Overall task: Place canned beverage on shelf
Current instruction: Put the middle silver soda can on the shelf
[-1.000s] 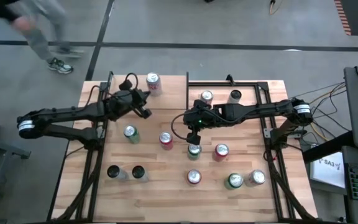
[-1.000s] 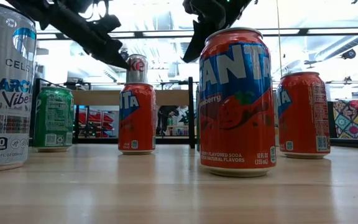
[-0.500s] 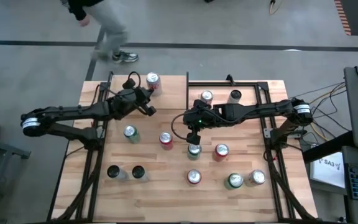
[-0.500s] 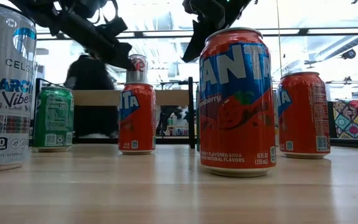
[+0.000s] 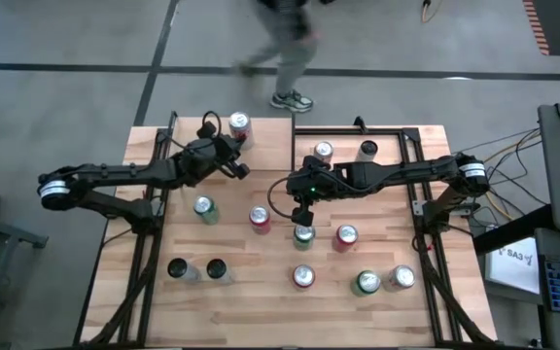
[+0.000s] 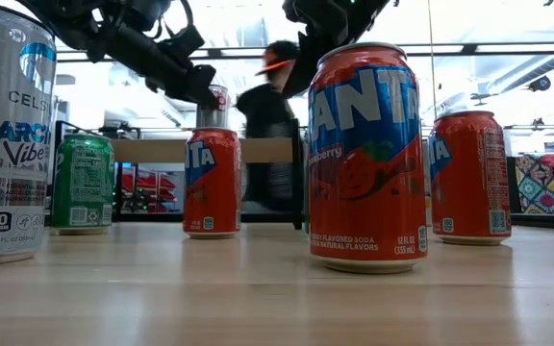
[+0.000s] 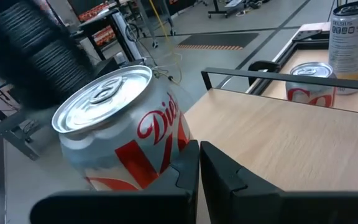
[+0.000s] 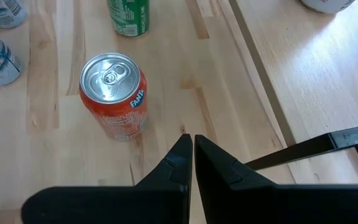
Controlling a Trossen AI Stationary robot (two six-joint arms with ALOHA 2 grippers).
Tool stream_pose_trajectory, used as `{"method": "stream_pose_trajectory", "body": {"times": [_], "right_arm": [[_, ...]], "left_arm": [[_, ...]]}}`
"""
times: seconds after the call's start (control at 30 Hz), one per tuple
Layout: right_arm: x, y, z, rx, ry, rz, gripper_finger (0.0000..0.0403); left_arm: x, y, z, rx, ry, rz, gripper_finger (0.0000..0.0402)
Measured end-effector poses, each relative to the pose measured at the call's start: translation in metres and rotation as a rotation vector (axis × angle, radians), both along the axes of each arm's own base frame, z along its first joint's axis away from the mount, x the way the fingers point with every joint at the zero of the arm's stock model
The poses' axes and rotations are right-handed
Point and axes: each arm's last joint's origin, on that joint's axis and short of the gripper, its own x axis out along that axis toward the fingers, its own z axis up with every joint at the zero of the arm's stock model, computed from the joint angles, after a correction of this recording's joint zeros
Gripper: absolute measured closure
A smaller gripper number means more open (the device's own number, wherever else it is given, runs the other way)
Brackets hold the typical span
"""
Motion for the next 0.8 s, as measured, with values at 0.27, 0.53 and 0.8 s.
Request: {"method": "stream_pose_trajectory", "body": {"times": [0.27,0.53,0.8], "right_arm": [[0.0,0.0,0.0,0.005,-0.002,-0.005,0.0394],[0.0,0.0,0.0,0.005,-0.002,-0.005,0.0394],[0.001,0.0,0.001,0.005,-0.017,-0.005,0.0394]], "left_arm": [[-0.01,-0.007,0.003,0.034,0.114,-0.029,0.0402],[-0.008,-0.001,-0.002,0.039,0.139,0.024,0.0402],[0.001,0.002,-0.003,0.058,0.08,0.029,0.0402]]}}
